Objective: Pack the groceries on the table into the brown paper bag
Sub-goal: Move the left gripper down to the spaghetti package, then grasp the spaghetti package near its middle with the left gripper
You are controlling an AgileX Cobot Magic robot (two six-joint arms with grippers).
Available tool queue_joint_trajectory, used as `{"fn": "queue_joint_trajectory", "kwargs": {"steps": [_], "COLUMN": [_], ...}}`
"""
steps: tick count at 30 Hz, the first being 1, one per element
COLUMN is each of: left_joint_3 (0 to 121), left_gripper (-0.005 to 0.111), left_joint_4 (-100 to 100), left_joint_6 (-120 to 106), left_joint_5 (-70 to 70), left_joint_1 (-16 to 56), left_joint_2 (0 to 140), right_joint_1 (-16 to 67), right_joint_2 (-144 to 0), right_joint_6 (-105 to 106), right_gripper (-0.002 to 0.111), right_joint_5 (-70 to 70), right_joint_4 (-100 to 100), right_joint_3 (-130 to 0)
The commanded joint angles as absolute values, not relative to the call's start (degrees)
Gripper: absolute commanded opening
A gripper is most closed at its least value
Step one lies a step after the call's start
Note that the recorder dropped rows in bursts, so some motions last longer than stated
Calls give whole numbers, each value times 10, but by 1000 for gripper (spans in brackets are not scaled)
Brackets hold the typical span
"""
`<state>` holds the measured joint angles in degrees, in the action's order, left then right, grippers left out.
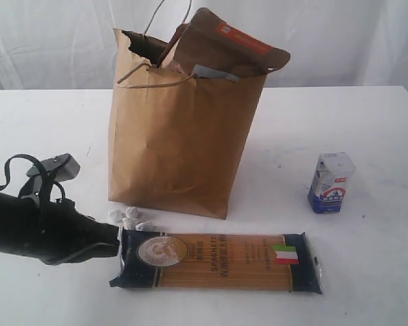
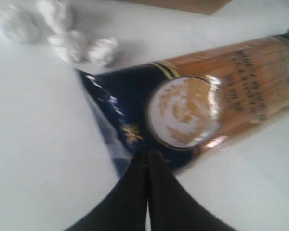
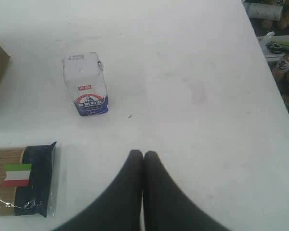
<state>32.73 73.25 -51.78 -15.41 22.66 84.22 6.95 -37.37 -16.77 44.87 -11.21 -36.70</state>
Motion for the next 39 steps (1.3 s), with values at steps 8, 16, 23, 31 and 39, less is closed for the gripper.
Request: {"fn": "queue_joint_trajectory", "kwargs": {"steps": [8,16,23,31,39], "left_joint_3": [398,409,409,445,554], "left_gripper": [0,11,77,93,93], "left_joint_4": [693,847,824,809,749], "left_joint_6": [-1213,-1213,-1213,-1213,-1212], "left_joint_5": [-370,-402,-348,-285,-207], "left_joint_1": [235,236,314,370,402], "left_joint_2": [845,858,918,940,1042], "right_joint_1": [68,68,68,68,68], "right_joint_2": [-371,-371,-371,-371,-371], "right_joint_6": [-167,-167,-166,-167,-167], "right_gripper": [0,0,0,0,0], "right_joint_5": [429,429,429,429,476], "right_joint_4": [-112,-112,-112,-103,-99], "right_joint_3": [-365,-365,-365,-365,-365]}}
